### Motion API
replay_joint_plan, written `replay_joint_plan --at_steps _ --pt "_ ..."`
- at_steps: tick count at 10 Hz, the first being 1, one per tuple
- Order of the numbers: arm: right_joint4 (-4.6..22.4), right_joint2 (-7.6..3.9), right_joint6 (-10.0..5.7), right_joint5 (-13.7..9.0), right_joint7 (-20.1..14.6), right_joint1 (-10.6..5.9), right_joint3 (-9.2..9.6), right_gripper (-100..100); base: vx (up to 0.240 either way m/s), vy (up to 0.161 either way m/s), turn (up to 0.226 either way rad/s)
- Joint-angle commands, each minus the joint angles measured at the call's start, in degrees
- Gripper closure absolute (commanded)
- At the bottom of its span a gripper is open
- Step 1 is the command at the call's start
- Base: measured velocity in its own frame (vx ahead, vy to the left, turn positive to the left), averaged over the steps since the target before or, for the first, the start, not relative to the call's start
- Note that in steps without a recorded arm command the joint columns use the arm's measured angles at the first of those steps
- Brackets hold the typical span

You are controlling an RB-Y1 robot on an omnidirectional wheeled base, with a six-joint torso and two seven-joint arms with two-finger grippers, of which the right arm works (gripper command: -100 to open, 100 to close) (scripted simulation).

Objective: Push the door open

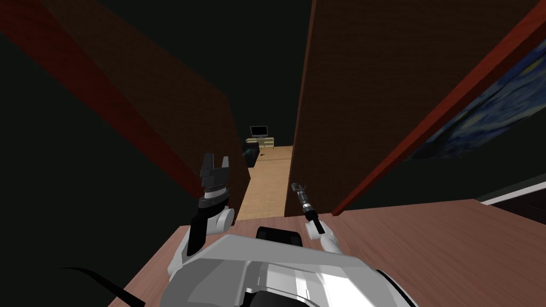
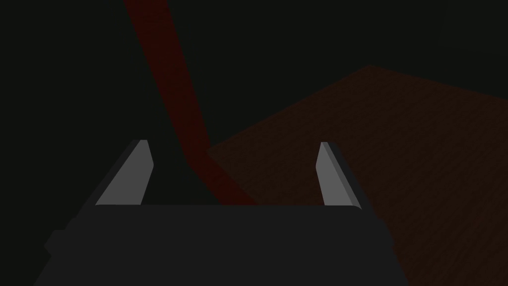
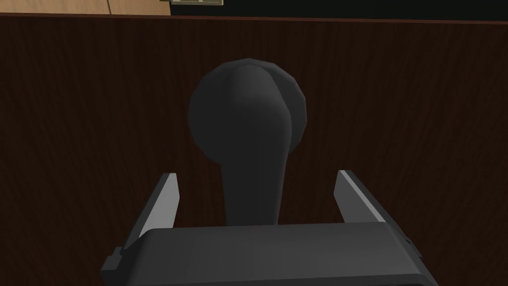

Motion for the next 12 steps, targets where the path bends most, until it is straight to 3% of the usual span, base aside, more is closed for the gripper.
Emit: replay_joint_plan --at_steps 1,2,7,12 --pt "0.0 0.0 0.0 0.0 0.0 0.0 0.0 -100 0.083 0.015 0.006" --pt "0.0 0.0 0.0 0.0 0.0 0.0 0.0 100 -0.011 -0.002 -0.005" --pt "0.0 0.0 0.0 0.0 0.0 0.0 0.0 100 -0.008 -0.003 0.005" --pt "0.06 -0.28 0.25 -1.02 0.85 -0.25 -1.79 100 0.155 0.051 -0.026"
